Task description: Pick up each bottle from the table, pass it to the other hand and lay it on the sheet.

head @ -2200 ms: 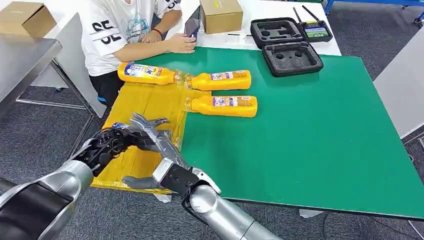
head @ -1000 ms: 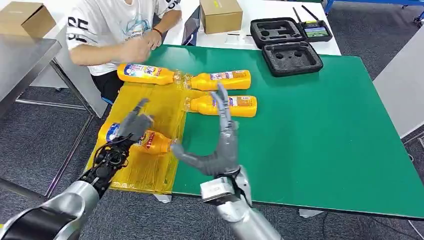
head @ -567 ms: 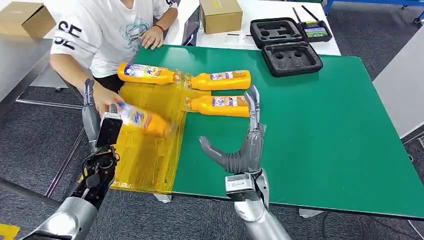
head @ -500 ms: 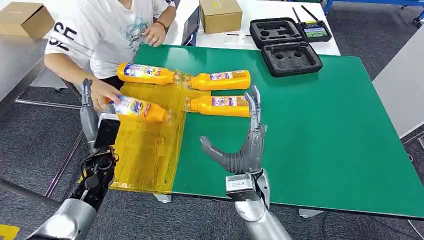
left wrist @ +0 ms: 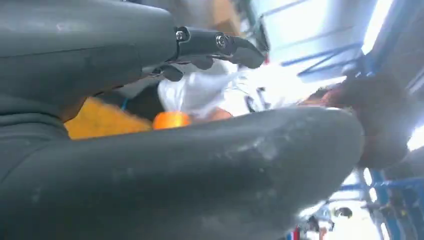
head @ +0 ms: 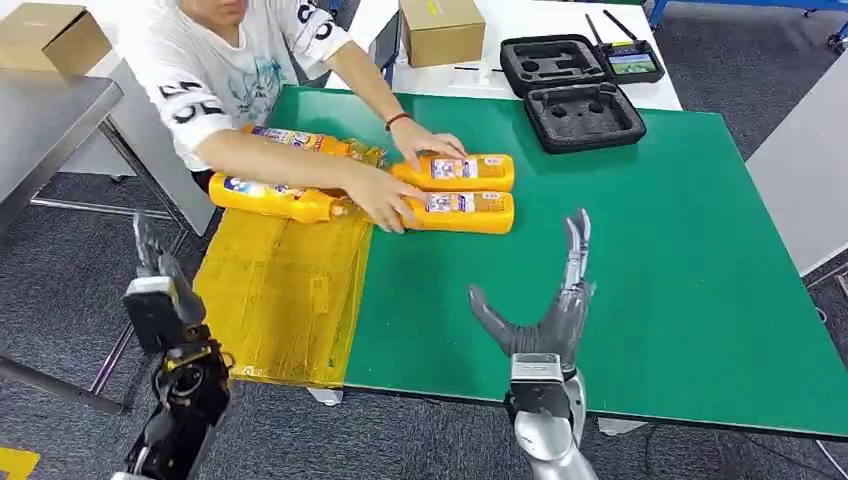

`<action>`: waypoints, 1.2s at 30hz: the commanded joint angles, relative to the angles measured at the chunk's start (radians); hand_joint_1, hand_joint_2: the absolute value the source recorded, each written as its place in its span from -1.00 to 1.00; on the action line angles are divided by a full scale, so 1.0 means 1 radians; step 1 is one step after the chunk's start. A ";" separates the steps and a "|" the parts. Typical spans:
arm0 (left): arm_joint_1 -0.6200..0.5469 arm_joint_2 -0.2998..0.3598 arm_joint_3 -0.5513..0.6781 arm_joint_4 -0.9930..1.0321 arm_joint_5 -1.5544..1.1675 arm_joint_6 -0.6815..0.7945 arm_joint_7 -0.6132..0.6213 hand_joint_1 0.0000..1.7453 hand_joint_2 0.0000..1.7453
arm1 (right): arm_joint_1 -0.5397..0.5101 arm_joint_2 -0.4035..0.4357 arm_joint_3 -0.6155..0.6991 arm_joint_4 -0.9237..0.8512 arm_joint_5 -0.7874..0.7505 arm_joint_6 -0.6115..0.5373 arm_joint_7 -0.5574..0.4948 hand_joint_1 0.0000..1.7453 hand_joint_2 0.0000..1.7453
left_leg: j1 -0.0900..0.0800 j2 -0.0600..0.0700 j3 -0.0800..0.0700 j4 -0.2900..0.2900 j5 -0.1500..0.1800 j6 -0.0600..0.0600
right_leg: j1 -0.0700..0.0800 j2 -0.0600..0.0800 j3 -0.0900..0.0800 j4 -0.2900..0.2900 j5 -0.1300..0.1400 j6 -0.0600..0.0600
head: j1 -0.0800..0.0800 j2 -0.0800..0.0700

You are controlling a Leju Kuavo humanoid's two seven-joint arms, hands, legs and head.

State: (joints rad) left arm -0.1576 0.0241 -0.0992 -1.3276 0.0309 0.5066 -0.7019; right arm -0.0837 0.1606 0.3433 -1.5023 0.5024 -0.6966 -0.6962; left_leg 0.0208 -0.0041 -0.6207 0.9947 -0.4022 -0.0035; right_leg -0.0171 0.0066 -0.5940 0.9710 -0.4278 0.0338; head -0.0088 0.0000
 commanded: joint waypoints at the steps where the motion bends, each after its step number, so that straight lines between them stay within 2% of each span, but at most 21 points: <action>1: 0.104 -0.075 -0.020 -0.032 0.026 -0.042 0.004 -1.00 -1.00 | 0.040 0.007 -0.047 0.009 -0.016 -0.002 -0.002 -1.00 1.00 | 0.000 -0.001 0.005 0.000 -0.002 0.002 | 0.000 -0.002 0.006 -0.001 -0.002 -0.001 | 0.000 0.000; 10: 0.137 -0.089 -0.019 -0.057 -0.006 -0.054 0.004 -1.00 -1.00 | 0.061 -0.007 -0.028 0.011 -0.060 -0.002 -0.002 -1.00 1.00 | 0.000 0.000 0.005 0.000 -0.002 0.001 | 0.001 -0.001 0.006 -0.001 -0.002 -0.001 | 0.000 0.000; 16: 0.114 -0.088 -0.011 -0.010 -0.005 -0.074 0.010 -1.00 -1.00 | 0.054 -0.028 0.002 0.068 -0.061 -0.002 -0.002 -1.00 1.00 | 0.000 0.000 0.004 -0.001 -0.002 0.001 | 0.001 -0.001 0.005 -0.002 -0.001 -0.001 | 0.000 0.000; 18: 0.122 -0.085 -0.008 -0.008 -0.002 -0.080 0.009 -1.00 -1.00 | 0.046 -0.029 -0.008 0.112 -0.078 0.064 -0.002 -1.00 1.00 | 0.000 0.000 0.004 -0.001 -0.001 0.001 | 0.000 -0.001 0.005 -0.002 -0.001 -0.001 | 0.000 0.000; 24: 0.125 -0.084 -0.007 -0.010 -0.002 -0.080 0.008 -1.00 -1.00 | 0.044 -0.029 -0.011 0.118 -0.078 0.069 -0.002 -1.00 1.00 | 0.000 0.000 0.004 -0.001 -0.001 0.001 | 0.001 0.000 0.005 -0.002 -0.001 -0.001 | 0.000 0.000; 26: 0.125 -0.084 -0.007 -0.010 -0.002 -0.080 0.008 -1.00 -1.00 | 0.044 -0.029 -0.011 0.118 -0.078 0.069 -0.002 -1.00 1.00 | 0.000 0.000 0.009 -0.001 -0.004 0.002 | 0.001 -0.001 0.010 -0.002 -0.003 -0.002 | 0.000 0.000; 27: 0.125 -0.084 -0.007 -0.010 -0.002 -0.080 0.008 -1.00 -1.00 | 0.044 -0.029 -0.011 0.118 -0.078 0.069 -0.002 -1.00 1.00 | 0.000 0.000 0.004 -0.001 -0.001 0.001 | 0.000 0.000 0.005 -0.002 -0.001 -0.001 | 0.000 0.000; 31: 0.125 -0.084 -0.007 -0.010 -0.002 -0.080 0.008 -1.00 -1.00 | 0.044 -0.029 -0.011 0.118 -0.078 0.069 -0.002 -1.00 1.00 | 0.000 0.000 0.003 -0.001 -0.001 0.001 | 0.000 -0.001 0.004 -0.001 -0.001 -0.001 | 0.000 0.000; 33: 0.125 -0.084 -0.007 -0.010 -0.002 -0.080 0.008 -1.00 -1.00 | 0.044 -0.029 -0.011 0.118 -0.078 0.069 -0.002 -1.00 1.00 | 0.000 0.000 0.008 -0.001 -0.003 0.002 | 0.001 -0.001 0.009 -0.002 -0.003 -0.002 | 0.000 0.000; 36: 0.125 -0.084 -0.007 -0.010 -0.002 -0.080 0.008 -1.00 -1.00 | 0.044 -0.029 -0.011 0.118 -0.078 0.069 -0.002 -1.00 1.00 | 0.000 0.000 0.003 -0.001 -0.001 0.001 | 0.000 0.000 0.004 -0.002 -0.001 -0.001 | 0.000 0.000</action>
State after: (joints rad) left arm -0.0183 -0.0553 -0.1148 -1.3928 0.0244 0.4292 -0.6970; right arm -0.0118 0.1530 0.3243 -1.4439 0.4299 -0.6302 -0.6962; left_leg 0.0208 -0.0044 -0.6209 0.9947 -0.4024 -0.0032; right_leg -0.0171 0.0064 -0.5934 0.9708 -0.4278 0.0339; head -0.0088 0.0000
